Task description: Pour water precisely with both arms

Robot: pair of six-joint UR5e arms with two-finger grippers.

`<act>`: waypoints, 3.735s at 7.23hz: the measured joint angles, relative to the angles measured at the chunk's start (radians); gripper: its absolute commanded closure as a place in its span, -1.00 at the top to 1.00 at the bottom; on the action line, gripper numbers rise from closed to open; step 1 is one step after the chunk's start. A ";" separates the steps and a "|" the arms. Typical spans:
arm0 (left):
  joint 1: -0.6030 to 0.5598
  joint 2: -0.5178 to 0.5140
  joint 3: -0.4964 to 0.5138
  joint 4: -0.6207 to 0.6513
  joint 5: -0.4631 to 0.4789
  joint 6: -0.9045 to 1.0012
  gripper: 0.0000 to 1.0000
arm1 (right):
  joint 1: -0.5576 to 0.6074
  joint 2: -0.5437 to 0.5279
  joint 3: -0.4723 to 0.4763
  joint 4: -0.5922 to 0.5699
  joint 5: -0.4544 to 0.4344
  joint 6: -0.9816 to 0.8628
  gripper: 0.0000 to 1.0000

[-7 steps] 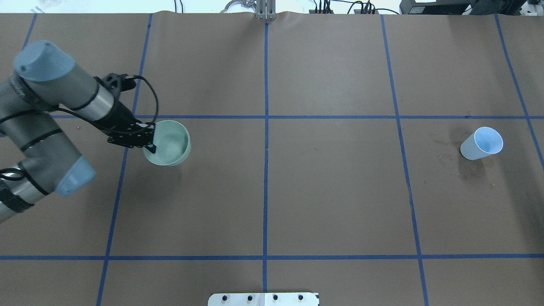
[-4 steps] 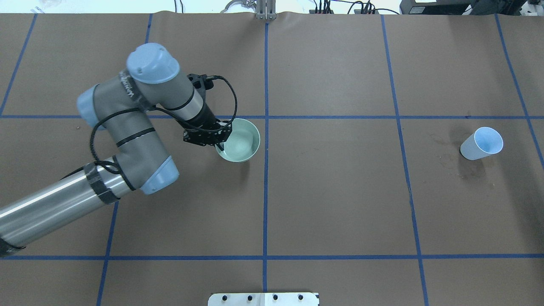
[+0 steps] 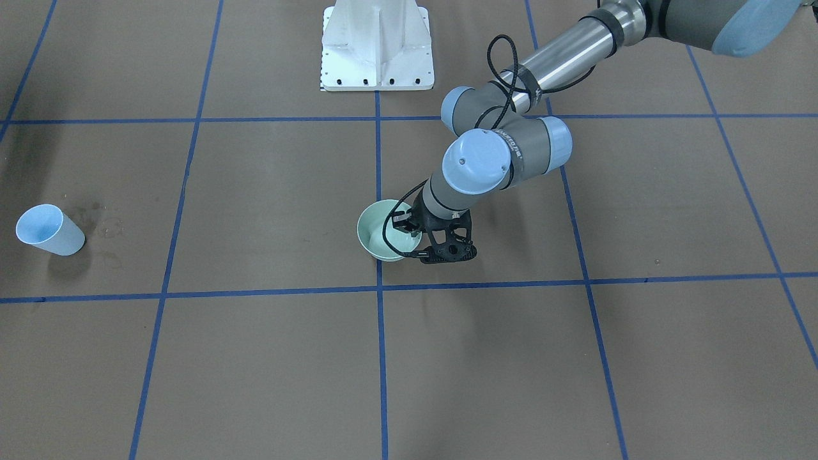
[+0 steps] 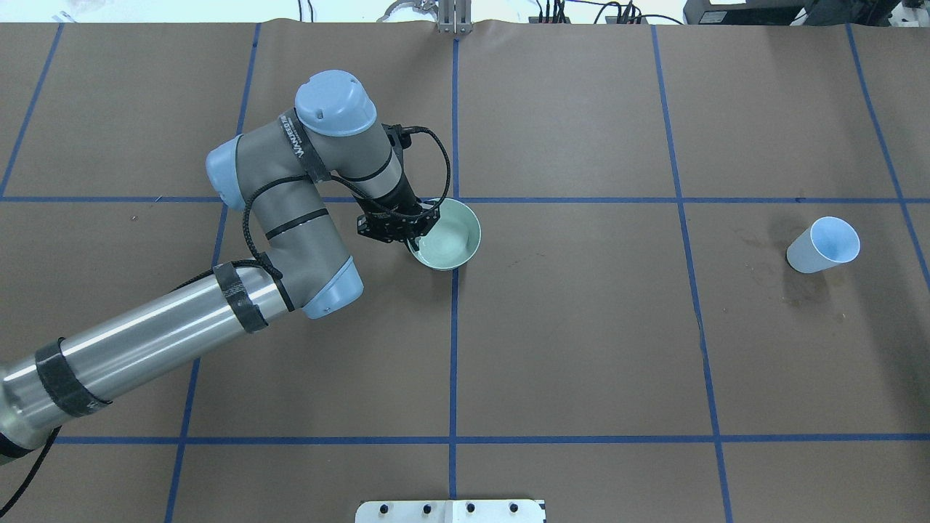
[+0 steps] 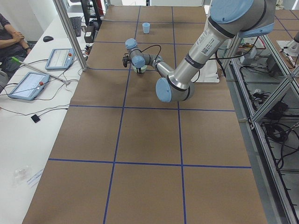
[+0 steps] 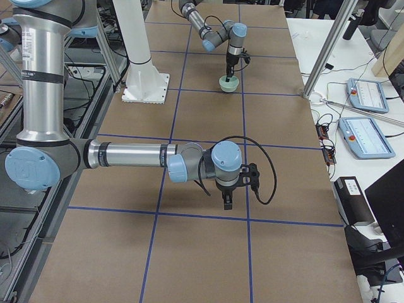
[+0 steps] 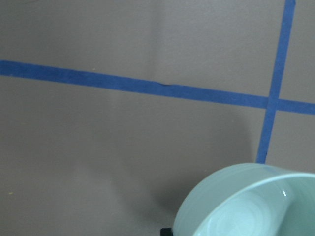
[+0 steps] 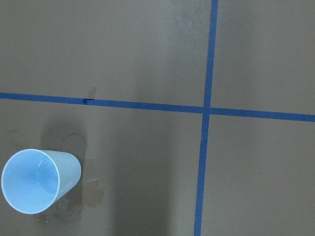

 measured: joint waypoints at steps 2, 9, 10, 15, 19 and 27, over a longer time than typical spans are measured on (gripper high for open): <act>0.012 -0.024 0.025 -0.003 0.017 0.000 -1.00 | -0.004 0.000 -0.002 0.000 0.000 0.000 0.99; 0.018 -0.032 0.037 -0.006 0.024 0.002 1.00 | -0.010 -0.001 -0.005 0.000 0.001 0.000 0.99; 0.020 -0.032 0.039 -0.012 0.036 0.003 1.00 | -0.012 0.000 -0.005 0.000 0.001 0.000 0.99; -0.065 0.094 -0.187 0.031 0.005 0.005 1.00 | -0.088 0.007 0.003 0.090 -0.026 0.043 0.99; -0.184 0.513 -0.553 0.047 -0.031 0.168 1.00 | -0.247 -0.075 -0.009 0.562 -0.089 0.275 0.99; -0.293 0.705 -0.606 0.036 0.002 0.362 1.00 | -0.518 -0.119 -0.210 1.256 -0.381 0.330 0.98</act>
